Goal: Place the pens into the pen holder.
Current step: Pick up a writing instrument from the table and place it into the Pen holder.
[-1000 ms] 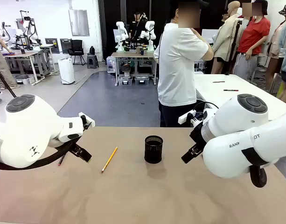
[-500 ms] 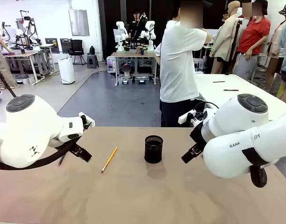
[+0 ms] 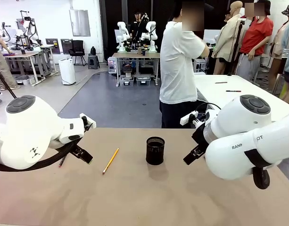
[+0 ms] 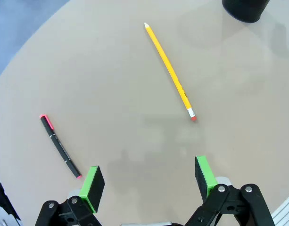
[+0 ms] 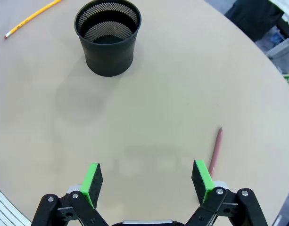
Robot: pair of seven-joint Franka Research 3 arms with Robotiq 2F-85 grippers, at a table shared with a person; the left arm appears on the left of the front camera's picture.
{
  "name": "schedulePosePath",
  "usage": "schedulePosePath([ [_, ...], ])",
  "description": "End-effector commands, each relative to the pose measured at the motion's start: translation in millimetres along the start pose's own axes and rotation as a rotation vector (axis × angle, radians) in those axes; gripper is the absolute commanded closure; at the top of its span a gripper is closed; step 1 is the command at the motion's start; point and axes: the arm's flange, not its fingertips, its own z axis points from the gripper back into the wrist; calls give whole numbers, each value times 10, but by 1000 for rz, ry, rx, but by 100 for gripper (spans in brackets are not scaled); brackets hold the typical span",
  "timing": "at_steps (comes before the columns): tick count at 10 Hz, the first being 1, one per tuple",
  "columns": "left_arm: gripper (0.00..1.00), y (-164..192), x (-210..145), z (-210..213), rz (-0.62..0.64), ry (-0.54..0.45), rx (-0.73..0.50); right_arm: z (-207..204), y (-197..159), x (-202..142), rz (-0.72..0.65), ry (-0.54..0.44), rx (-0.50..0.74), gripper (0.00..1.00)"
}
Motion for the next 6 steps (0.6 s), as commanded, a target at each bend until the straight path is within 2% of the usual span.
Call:
schedulePosePath([
  [1,0,2,0,2,0,0,0,0,0,0,0,0,0,0],
  [6,0,2,0,2,0,0,0,0,0,0,0,0,0,0],
])
